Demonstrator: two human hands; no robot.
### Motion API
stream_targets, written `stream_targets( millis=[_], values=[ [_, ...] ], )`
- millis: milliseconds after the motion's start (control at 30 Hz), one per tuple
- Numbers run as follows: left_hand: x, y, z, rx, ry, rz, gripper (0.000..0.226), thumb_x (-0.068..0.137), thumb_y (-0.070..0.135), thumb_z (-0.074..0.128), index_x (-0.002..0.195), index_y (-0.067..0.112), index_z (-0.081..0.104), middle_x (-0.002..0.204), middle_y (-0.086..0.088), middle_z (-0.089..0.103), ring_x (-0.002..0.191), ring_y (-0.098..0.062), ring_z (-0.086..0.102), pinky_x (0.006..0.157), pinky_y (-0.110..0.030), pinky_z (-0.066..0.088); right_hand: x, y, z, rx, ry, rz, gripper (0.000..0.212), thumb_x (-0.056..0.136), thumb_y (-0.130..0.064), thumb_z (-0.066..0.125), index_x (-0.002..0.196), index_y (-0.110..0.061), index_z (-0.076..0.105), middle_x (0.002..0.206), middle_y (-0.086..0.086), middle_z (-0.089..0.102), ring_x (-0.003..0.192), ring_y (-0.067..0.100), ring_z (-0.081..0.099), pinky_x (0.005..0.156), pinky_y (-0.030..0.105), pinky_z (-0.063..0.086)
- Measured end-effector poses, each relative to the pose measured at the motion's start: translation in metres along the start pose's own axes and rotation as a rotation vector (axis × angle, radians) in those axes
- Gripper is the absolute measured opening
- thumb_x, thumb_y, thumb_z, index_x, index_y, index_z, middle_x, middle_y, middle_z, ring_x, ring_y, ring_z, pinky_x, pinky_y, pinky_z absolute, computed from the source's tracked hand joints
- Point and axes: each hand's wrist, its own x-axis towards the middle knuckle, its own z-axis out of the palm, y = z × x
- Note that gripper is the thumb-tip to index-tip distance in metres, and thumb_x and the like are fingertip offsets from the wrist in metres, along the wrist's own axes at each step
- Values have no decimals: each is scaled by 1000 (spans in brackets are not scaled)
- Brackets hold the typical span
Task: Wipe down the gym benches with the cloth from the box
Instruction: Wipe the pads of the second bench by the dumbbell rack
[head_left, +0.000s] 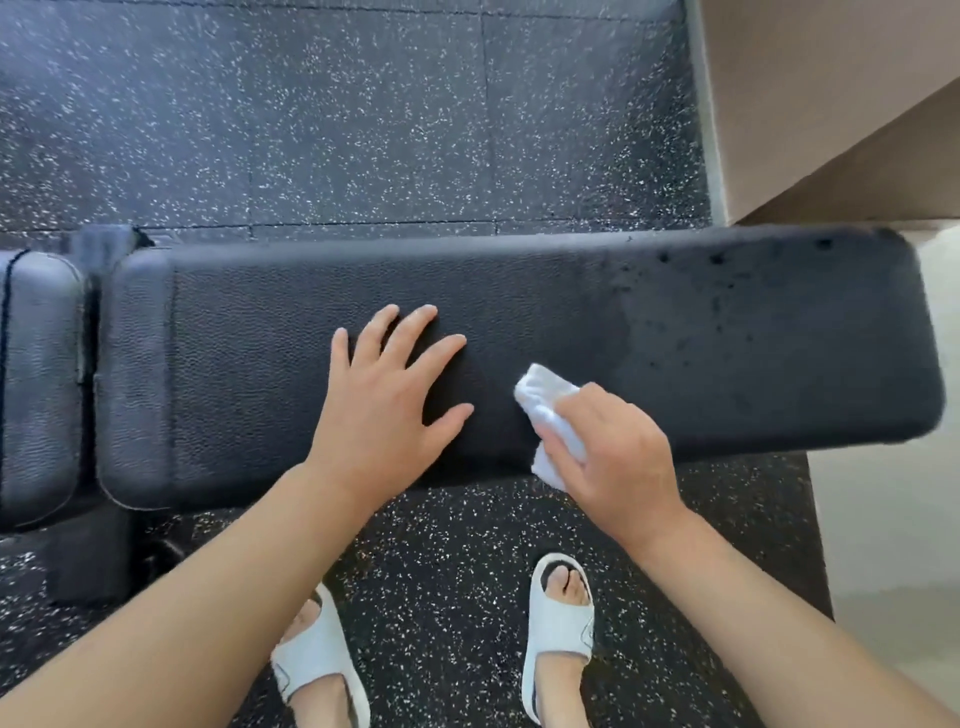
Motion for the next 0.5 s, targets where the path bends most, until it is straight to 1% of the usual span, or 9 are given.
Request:
stream_targets(
  millis=[133,167,233,300,400,500],
  values=[
    [27,31,14,20,6,57,69,87,66,64,149,37,53,166,0,37,156,-36,26,118,-74,22,11,44,-17,1,49,183,27,102,-36,56,87,-14,60,79,-1,49,64,25,50,53,38,43],
    [33,37,17,23,19,63,68,88,66,62,149,38,54,166,1,37,156,-35,26,118,-74,21,24,50,-17,-3,60,211,27,101,-37,56,89,-13,60,80,1,50,65,26,52,53,36,41],
    [38,42,23,18,65,45,65,89,66,60,148,40,54,166,2,37,156,-33,27,120,-72,19,57,55,-11,-31,88,221,25,100,-36,58,91,-12,60,82,4,54,66,29,56,54,31,33],
    [35,43,30,18,112,30,64,89,66,58,148,41,54,166,4,37,155,-32,28,121,-70,19,91,54,-1,-48,105,248,23,99,-34,62,93,-12,60,84,5,56,67,30,57,57,29,29],
    [36,45,35,49,159,21,62,87,64,61,145,39,58,163,4,41,153,-32,32,120,-66,23,118,38,14,-30,125,277,24,99,-35,61,96,-11,61,86,6,58,67,30,59,56,31,34],
    [38,48,35,18,207,16,58,86,57,65,139,33,63,157,1,48,143,-34,42,116,-59,30,99,22,16,5,107,210,23,100,-35,60,95,-12,60,84,5,56,65,27,57,54,34,42]
  ],
)
